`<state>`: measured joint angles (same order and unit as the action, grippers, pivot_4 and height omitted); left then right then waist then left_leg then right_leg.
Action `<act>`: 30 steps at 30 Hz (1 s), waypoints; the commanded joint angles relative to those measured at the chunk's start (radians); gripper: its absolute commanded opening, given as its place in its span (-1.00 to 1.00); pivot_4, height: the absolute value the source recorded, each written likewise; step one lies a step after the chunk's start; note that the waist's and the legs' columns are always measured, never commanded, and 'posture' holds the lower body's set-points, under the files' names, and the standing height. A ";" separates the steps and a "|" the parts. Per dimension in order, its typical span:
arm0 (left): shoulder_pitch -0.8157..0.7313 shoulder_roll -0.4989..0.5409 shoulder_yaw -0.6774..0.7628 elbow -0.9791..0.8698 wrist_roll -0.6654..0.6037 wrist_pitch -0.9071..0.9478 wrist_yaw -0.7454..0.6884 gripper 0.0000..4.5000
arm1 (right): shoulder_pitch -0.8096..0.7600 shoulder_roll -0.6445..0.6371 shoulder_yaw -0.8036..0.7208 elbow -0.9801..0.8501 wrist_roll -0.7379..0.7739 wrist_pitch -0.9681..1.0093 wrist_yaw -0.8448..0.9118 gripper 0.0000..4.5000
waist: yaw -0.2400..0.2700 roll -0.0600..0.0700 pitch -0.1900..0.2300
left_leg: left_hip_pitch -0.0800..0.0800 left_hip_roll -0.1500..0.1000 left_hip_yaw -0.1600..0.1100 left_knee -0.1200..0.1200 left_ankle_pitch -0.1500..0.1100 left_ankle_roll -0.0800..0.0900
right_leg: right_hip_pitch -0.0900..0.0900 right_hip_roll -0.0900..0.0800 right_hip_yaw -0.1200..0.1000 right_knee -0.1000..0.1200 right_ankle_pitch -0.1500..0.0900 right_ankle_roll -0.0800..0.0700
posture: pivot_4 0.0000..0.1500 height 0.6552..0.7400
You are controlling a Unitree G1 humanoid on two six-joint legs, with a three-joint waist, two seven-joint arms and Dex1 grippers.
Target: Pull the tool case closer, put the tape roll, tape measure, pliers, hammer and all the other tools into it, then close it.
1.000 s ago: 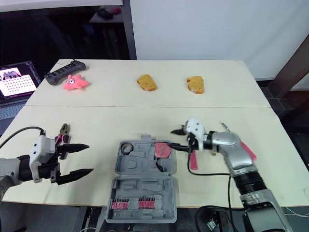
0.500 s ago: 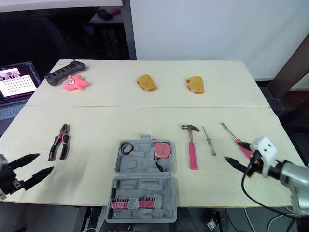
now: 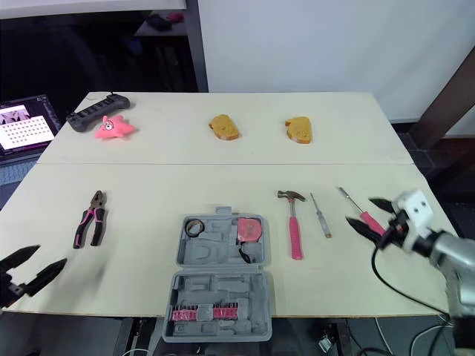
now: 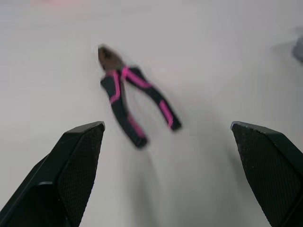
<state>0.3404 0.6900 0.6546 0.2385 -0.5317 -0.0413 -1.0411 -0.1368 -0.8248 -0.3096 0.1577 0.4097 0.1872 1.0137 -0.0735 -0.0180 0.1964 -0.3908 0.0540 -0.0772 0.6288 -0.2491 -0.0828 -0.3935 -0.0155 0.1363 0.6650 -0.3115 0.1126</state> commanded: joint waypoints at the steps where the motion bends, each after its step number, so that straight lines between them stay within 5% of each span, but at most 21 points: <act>1: 0.060 -0.035 0.048 -0.136 -0.044 0.052 0.061 1.00 | -0.175 -0.044 0.120 -0.159 0.040 0.136 0.065 0.98 | -0.002 0.000 0.000 | 0.000 0.000 0.000 -0.001 0.000 0.000 | 0.000 0.000 0.000 0.000 0.000 0.000 | 1.00 0.95; 7: 0.199 -0.208 0.032 -0.459 -0.020 0.102 0.273 1.00 | -0.644 0.040 0.434 -0.233 0.001 0.345 0.182 0.98 | -0.006 0.002 0.002 | -0.001 0.002 0.001 0.000 0.000 0.000 | -0.002 0.000 0.000 0.000 0.000 0.000 | 1.00 0.95; 19: 0.314 -0.439 -0.014 -0.740 -0.041 0.188 0.548 1.00 | -0.795 0.097 0.501 -0.278 0.097 0.498 0.299 0.98 | 0.027 -0.003 0.001 | -0.010 -0.001 -0.001 0.003 0.000 0.000 | -0.007 -0.002 -0.003 -0.003 0.000 0.000 | 1.00 0.95; 23: 0.165 -0.399 -0.008 -0.705 -0.031 0.299 0.708 1.00 | -0.784 0.095 0.502 -0.292 0.093 0.512 0.285 0.98 | 0.028 -0.003 0.000 | -0.009 0.000 -0.002 0.003 0.000 0.000 | -0.007 0.000 -0.003 0.000 0.001 -0.001 | 1.00 0.95; 30: -0.279 -0.170 -0.074 -0.424 0.068 0.563 0.879 1.00 | -0.758 0.080 0.476 -0.362 0.091 0.551 0.222 0.98 | 0.029 -0.003 0.000 | -0.009 -0.001 -0.005 0.003 0.000 -0.001 | -0.005 0.000 -0.005 0.000 0.003 0.003 | 1.00 0.95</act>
<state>0.0889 0.4876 0.5886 -0.2305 -0.4777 0.4773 -0.1742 -0.8858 -0.7331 0.2098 -0.1651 0.4946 0.7338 1.2547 -0.0446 -0.0215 0.1968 -0.4004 0.0533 -0.0828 0.6319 -0.2486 -0.0838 -0.3990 -0.0156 0.1307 0.6650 -0.3082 0.1166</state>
